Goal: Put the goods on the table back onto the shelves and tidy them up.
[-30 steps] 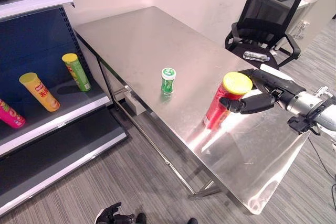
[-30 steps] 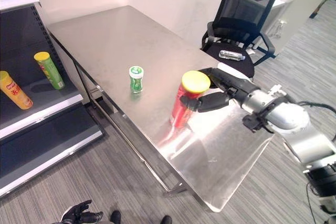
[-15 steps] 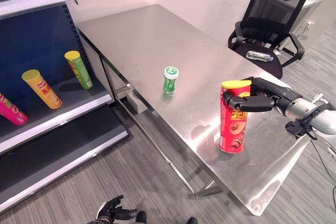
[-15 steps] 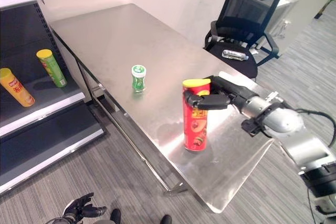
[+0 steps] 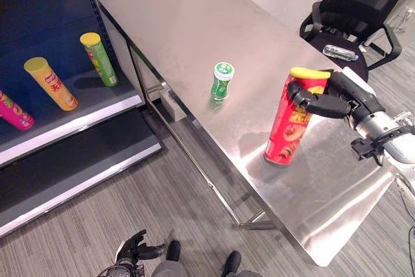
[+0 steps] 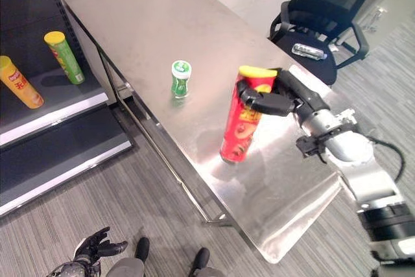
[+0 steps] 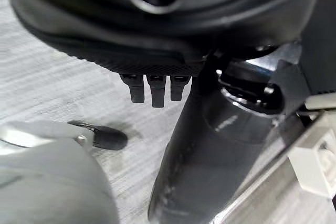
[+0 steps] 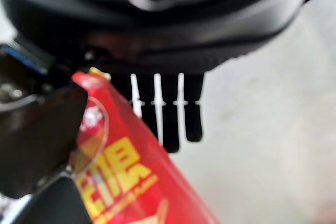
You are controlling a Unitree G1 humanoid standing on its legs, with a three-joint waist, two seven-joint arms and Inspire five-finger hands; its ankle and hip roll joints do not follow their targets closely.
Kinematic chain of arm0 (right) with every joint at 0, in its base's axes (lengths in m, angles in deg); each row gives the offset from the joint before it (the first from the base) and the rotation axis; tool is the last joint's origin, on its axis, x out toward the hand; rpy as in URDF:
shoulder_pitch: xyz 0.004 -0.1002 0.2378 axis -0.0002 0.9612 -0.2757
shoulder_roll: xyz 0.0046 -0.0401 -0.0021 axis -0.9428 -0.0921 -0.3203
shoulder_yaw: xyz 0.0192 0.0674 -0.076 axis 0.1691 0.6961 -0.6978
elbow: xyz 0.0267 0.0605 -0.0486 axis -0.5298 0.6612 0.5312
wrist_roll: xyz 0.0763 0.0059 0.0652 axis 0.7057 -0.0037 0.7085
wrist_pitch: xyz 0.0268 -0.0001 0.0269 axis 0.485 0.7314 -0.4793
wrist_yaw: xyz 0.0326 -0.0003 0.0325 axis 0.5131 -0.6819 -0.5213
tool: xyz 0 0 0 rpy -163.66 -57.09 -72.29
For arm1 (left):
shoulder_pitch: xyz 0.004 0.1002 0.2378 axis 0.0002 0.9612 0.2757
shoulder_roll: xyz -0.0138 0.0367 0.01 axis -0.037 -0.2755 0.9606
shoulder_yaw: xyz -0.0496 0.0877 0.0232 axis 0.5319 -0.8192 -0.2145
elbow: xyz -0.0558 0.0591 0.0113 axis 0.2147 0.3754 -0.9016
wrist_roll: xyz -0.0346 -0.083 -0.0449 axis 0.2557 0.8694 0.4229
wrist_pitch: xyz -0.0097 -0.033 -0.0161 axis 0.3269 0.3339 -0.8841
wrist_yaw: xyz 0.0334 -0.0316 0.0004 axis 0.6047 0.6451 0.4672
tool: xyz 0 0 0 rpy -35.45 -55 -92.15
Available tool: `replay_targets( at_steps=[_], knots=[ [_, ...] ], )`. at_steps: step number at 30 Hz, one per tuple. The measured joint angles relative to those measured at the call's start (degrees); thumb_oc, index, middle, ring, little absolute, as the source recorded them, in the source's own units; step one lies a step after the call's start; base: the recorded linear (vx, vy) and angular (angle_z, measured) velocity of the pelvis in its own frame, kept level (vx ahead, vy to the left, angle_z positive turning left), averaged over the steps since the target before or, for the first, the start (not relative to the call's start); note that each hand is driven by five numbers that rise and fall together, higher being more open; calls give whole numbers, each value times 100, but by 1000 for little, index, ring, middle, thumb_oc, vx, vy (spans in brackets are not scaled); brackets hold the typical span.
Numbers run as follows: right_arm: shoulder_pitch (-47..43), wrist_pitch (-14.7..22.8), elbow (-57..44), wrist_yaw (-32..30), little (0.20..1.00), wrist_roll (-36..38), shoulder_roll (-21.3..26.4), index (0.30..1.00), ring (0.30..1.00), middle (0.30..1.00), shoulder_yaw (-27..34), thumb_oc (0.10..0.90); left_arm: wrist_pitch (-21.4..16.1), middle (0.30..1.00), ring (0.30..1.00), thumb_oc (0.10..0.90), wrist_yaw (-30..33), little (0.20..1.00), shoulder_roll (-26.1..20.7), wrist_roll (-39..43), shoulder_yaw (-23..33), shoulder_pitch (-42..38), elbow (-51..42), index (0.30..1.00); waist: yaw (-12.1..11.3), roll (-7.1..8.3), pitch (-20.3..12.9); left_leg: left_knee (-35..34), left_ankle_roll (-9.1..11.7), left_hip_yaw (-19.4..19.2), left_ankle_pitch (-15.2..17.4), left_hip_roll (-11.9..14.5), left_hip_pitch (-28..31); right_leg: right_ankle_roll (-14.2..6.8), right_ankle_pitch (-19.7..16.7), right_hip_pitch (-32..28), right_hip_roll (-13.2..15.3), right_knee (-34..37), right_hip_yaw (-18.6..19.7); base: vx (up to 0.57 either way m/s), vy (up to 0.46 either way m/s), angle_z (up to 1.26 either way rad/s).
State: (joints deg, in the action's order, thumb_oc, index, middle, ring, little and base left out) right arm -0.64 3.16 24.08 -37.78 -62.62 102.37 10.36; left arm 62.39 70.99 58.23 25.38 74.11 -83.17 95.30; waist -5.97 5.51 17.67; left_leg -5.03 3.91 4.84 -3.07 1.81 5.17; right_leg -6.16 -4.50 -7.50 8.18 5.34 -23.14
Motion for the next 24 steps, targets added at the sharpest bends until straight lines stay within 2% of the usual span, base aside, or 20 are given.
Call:
replay_targets(
  at_steps=[2, 7, 16, 18, 24],
  knots=[
    [1, 21, 2, -146, 300, -26, -194, 300, 300, 300, 163, 400, 1, 900, 900, 800, 11, 900, 7, 0, 3, -3, 20, 900, -30, -27, 17, 0, 1, 35, -5, -1, -11, 0, 0, -5, -3, 0, -10, 10, -2, 9],
    [1, 143, 2, -449, 300, -62, -279, 300, 300, 300, 349, 400, 0, 900, 900, 800, 78, 900, 11, -6, -1, -46, 18, 900, -118, -49, 30, 0, 0, 49, -7, -10, -15, 0, 0, -12, 4, 0, -16, 0, 0, 0],
    [42, 333, 1, -753, 300, -76, -401, 300, 300, 300, 755, 400, 0, 900, 900, 800, 73, 900, 13, -15, 50, 8, 34, 900, -116, -49, 30, -2, 10, 55, -17, -6, -28, 0, 2, -46, 2, 0, -16, 0, 0, 0],
    [99, 363, -2, -900, 300, -74, -641, 300, 300, 300, 1091, 400, 1, 900, 900, 800, 64, 900, 23, -15, 164, 112, 7, 900, -121, -45, 30, -2, 10, 51, -17, -5, -36, 0, 3, -38, 0, 0, -11, 0, 0, 0],
    [99, 381, -10, -1107, 300, -76, -803, 300, 300, 300, 1242, 400, 18, 900, 900, 800, 59, 900, 9, -56, 196, 178, 71, 900, -126, -55, 24, -1, 9, 49, -18, -6, -46, 1, 1, -16, 5, -1, -6, 0, 0, 0]
  ],
)
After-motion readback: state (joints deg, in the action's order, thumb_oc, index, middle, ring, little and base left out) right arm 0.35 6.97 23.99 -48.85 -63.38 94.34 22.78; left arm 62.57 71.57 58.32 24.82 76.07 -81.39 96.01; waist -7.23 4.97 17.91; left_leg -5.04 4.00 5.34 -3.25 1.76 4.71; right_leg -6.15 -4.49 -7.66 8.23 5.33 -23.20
